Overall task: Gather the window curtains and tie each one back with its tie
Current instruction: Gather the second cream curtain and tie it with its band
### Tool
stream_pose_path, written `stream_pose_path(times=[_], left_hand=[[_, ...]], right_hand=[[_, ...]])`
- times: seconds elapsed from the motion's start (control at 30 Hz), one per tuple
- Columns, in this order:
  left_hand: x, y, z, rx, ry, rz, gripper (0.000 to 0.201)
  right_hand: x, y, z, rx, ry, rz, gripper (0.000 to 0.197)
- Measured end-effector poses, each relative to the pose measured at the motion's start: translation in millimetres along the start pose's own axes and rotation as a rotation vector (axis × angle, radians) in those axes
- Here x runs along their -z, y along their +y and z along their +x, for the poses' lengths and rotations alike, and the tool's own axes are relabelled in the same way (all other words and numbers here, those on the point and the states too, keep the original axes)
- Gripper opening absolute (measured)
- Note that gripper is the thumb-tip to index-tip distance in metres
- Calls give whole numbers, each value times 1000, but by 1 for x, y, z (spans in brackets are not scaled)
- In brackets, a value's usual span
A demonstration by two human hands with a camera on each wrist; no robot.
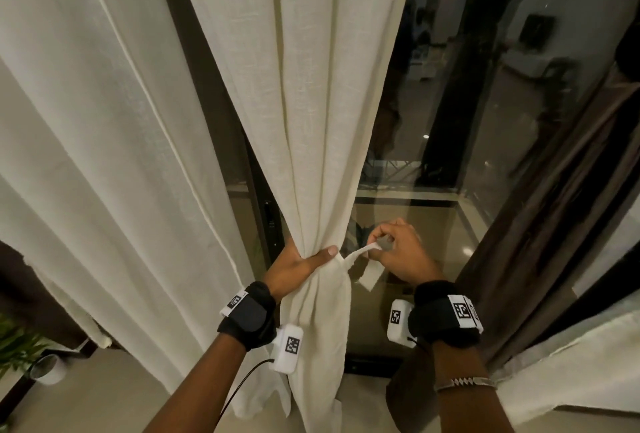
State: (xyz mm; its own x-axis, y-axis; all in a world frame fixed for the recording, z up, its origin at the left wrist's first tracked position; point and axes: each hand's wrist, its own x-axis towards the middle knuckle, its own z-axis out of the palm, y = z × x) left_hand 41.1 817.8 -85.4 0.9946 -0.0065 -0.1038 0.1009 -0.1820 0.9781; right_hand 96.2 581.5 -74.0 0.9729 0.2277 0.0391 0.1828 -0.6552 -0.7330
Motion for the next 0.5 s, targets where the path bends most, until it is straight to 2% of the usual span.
stream_pose_path(times=[0.13,0.23,0.37,0.5], left_hand=[[0,-3,-3,11,-40,-33,61],[4,-6,-2,48,-63,-87,66],[10,-6,0,51,-107,-94,60],[8,-11,4,56,-94,-101,66]], right_hand=[[-27,-15,11,77,76,78,23],[-50,-24,12,122,2,233,18],[-61,-31,10,3,-27,398,28],[-62,-35,2,-71,-203,604,29]])
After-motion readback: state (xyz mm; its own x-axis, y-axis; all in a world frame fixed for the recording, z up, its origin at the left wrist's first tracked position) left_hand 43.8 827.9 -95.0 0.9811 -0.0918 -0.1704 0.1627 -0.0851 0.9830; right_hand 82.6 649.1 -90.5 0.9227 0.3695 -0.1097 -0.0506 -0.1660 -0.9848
